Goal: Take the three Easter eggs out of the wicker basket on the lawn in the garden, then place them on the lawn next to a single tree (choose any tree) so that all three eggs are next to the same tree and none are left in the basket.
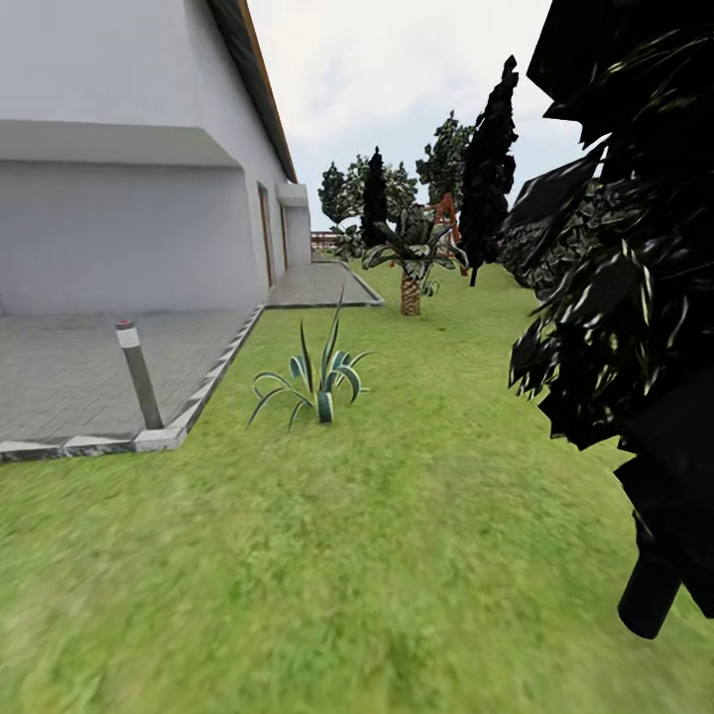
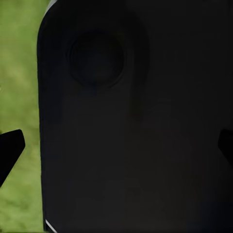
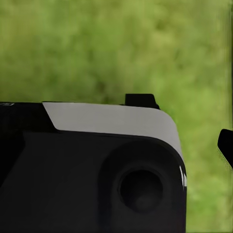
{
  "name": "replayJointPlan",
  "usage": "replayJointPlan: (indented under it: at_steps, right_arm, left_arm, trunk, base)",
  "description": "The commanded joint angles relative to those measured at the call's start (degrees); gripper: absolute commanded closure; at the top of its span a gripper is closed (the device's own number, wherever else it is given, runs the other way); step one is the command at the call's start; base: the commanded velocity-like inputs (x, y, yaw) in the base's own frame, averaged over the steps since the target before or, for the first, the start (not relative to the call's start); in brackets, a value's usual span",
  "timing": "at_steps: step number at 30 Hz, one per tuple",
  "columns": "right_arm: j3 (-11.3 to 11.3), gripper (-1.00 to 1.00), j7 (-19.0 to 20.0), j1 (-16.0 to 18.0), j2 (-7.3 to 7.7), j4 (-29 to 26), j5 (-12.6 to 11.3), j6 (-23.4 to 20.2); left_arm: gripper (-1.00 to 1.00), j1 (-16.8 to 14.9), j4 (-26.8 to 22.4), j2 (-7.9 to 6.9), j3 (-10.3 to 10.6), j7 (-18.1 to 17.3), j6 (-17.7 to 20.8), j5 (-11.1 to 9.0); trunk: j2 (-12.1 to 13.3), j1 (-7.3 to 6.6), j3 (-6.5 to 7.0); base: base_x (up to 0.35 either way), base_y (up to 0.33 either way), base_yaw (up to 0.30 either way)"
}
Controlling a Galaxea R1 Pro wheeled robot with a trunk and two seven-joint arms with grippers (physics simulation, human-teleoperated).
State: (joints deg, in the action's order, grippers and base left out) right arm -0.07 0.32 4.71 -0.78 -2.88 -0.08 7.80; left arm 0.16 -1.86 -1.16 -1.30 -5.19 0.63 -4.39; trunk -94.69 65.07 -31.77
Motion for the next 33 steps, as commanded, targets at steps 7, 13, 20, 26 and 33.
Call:
replayJointPlan:
  at_steps: [7, 13, 20, 26, 33]
  right_arm:
    - [0.0, -1.0, 0.0, 0.1, 0.0, 0.1, 0.0, 0.2]
    - [0.0, -1.0, 0.0, 0.0, -0.01, 0.1, 0.0, 0.2]
    - [0.0, -1.0, 0.0, 0.0, -0.01, 0.1, 0.0, 0.2]
    - [0.0, -1.0, 0.0, 0.0, -0.01, 0.1, 0.0, 0.2]
    - [0.0, -1.0, 0.0, 0.0, -0.01, 0.1, 0.0, 0.2]
  left_arm:
    - [-1.0, 0.0, -0.1, -0.04, -0.1, -0.3, 0.1, -0.4]
    - [-1.0, 0.0, -0.1, -0.04, -0.1, -0.3, 0.1, -0.4]
    - [-1.0, 0.0, -0.1, -0.07, -0.1, -0.5, 0.1, -0.5]
    - [-1.0, 0.0, -0.1, -0.07, -0.1, -0.5, 0.1, -0.4]
    - [-1.0, 0.0, -0.1, -0.09, -0.1, -0.5, 0.1, -0.4]
  trunk:
    - [0.0, 0.03, 0.2]
    - [0.0, 0.03, 0.36]
    - [0.0, 0.03, 0.37]
    - [0.0, 0.03, 0.38]
    - [0.0, 0.03, 0.49]
  base:
    - [0.327, 0.0, -0.223]
    - [0.328, 0.0, -0.182]
    - [0.331, 0.033, -0.015]
    - [0.332, 0.113, -0.001]
    - [0.332, 0.135, -0.046]
